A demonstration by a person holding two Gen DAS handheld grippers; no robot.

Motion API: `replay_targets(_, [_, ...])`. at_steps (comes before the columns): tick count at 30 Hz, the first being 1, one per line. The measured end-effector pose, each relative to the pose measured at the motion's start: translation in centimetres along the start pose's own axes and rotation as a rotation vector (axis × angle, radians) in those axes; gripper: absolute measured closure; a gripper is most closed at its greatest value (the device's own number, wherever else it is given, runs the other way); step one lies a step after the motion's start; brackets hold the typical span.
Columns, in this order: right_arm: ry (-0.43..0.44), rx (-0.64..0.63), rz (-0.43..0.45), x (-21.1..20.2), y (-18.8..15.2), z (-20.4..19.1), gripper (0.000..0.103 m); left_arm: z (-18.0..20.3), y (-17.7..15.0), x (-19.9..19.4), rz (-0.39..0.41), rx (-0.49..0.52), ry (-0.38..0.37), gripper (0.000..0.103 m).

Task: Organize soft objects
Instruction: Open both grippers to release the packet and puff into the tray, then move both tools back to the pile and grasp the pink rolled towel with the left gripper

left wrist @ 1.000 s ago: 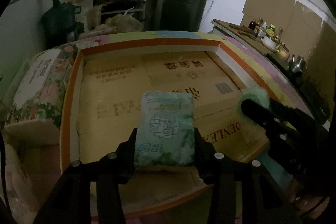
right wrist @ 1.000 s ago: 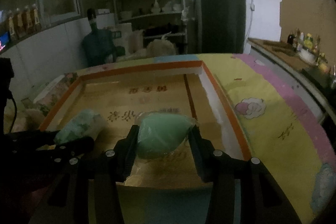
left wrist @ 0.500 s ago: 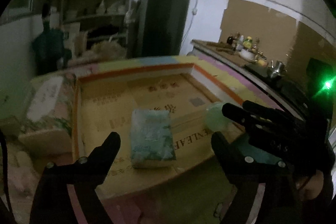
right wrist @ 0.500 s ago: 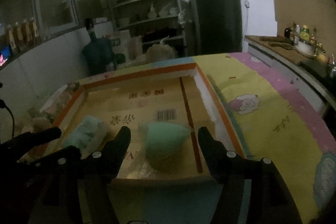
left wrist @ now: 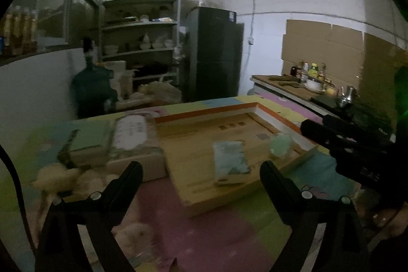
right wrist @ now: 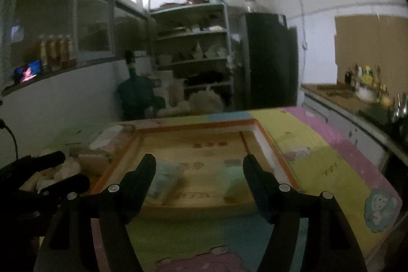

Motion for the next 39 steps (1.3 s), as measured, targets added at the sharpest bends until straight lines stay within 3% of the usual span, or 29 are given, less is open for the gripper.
replay_targets(5, [0.048,-0.019,0.023,-1.7,0.5,-3.9,0.030,-2.9,0.2,-3.4,0.061,-0.068,0.043,0.012])
replay_targets(9, [0.083,-0.027,0.021,-2.4,0.4,-6.6,0.030,-5.1,0.3,-5.3,0.087,-0.088,0.088,0.019])
replay_targets(14, [0.140,-0.026,0.021,-3.0,0.5,-10.1,0.030,-8.5,-0.3,-7.7,0.106,-0.113,0.158,0.020])
replay_targets(29, [0.263,-0.036,-0.020,-2.1,-1.0,-17.6,0.030,-17.4,-2.6,-12.3,0.116,-0.189,0.262,0.020])
replay_targets(39, [0.312,-0.039,-0.066,0.5,-1.6,-19.9,0.030,-22.7,-4.6,-11.9,0.066,-0.224,0.284,0.020])
Point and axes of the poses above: each gripper's, at about its wrist camera, not at the fingertips, and x roughly the way its jaws point, z to its right, y to its top, the point moved 8 cm from there along x, roughly the way its jaws point, and after that the axes turned 6 degrees about -x, right-handed, at the moved point
